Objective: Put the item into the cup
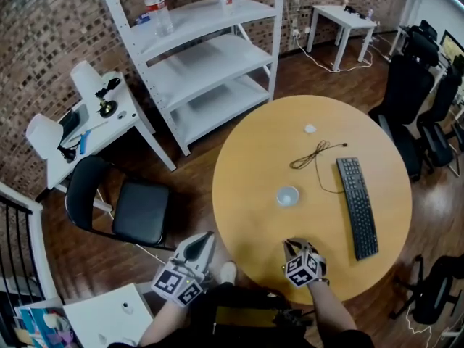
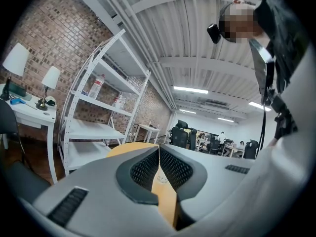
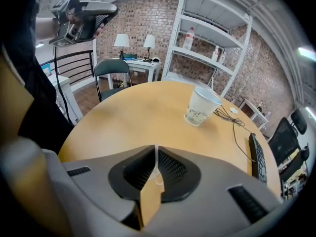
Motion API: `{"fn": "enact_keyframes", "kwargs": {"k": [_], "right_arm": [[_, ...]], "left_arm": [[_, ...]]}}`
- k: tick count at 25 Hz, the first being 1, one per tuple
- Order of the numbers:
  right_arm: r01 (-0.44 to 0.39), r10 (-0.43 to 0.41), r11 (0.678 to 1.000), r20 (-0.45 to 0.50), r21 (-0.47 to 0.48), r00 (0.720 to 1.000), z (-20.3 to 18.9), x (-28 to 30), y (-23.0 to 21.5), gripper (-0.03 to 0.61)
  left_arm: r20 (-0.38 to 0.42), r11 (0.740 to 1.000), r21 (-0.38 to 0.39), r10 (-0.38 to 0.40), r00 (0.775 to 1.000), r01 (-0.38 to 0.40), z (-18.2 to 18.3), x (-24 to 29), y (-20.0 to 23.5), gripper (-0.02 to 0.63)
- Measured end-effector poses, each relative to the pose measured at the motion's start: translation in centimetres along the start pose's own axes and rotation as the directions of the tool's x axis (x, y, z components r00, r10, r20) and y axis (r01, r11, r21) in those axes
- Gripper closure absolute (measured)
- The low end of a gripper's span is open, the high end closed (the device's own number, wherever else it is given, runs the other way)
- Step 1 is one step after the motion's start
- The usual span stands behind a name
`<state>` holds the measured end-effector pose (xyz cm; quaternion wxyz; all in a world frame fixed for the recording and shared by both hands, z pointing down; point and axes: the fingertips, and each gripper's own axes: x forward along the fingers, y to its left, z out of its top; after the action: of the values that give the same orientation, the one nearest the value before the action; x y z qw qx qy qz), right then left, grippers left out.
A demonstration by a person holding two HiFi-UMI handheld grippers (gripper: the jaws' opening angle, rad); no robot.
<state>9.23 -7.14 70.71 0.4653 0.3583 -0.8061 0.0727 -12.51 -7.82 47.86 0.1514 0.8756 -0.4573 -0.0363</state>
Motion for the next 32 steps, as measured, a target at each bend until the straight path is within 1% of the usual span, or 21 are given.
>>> {"fn": "enact_keyframes", "kwargs": {"k": [4, 8, 13, 15, 17, 21, 24, 27, 28, 32], "right_arm": [[0.045, -0.046, 0.999, 0.043, 0.025, 0.998, 1.1, -1.1, -1.0, 0.578], [0.104, -0.105, 0.995, 0.107, 0.011, 0.989, 3.1, -3.4, -2.8, 0.578], [0.200, -0.195, 0.980, 0.215, -0.003, 0.957, 7.7, -6.4, -6.6, 0.578], [0.231, -0.225, 0.973, 0.242, 0.003, 0.944, 9.4, -6.9, -8.3, 0.578], [0.250, -0.241, 0.968, 0.254, -0.004, 0.937, 10.5, -6.8, -9.8, 0.578], [0.236, -0.230, 0.972, 0.261, 0.009, 0.937, 11.9, -5.8, -11.8, 0.578], [0.207, -0.206, 0.978, 0.274, 0.025, 0.939, 13.0, -4.7, -12.8, 0.578], [0.164, -0.184, 0.982, 0.259, 0.098, 0.948, 13.2, -3.1, -13.5, 0.578], [0.151, -0.178, 0.981, 0.256, 0.122, 0.950, 13.2, -2.6, -13.6, 0.566], [0.137, -0.167, 0.981, 0.247, 0.134, 0.955, 13.4, -0.9, -13.2, 0.558]], "left_arm": [[0.001, 1.000, -0.005, -0.020, 1.000, 0.020, 0.0, 0.4, -0.2, 0.612], [0.007, 0.999, 0.005, -0.049, 0.999, 0.049, 0.0, 1.2, -0.8, 0.612], [0.017, 0.996, 0.002, -0.088, 0.996, 0.088, 0.2, 2.5, -1.5, 0.612], [0.028, 0.995, -0.001, -0.095, 0.995, 0.095, 0.5, 2.8, -1.6, 0.612], [0.043, 0.996, 0.011, -0.087, 0.995, 0.087, 1.1, 2.8, -1.7, 0.612], [0.042, 0.998, 0.005, -0.055, 0.998, 0.055, 0.9, 2.2, -1.3, 0.612], [0.055, 1.000, -0.004, -0.009, 0.998, 0.010, 1.0, 1.5, -0.2, 0.612], [0.061, 0.999, -0.016, 0.032, 0.998, -0.031, 0.9, 0.8, 0.9, 0.612], [0.062, 0.999, -0.023, 0.042, 0.997, -0.040, 0.8, 0.7, 1.3, 0.612], [0.061, 0.997, -0.035, 0.072, 0.996, -0.070, 0.8, 0.4, 2.5, 0.612]]}}
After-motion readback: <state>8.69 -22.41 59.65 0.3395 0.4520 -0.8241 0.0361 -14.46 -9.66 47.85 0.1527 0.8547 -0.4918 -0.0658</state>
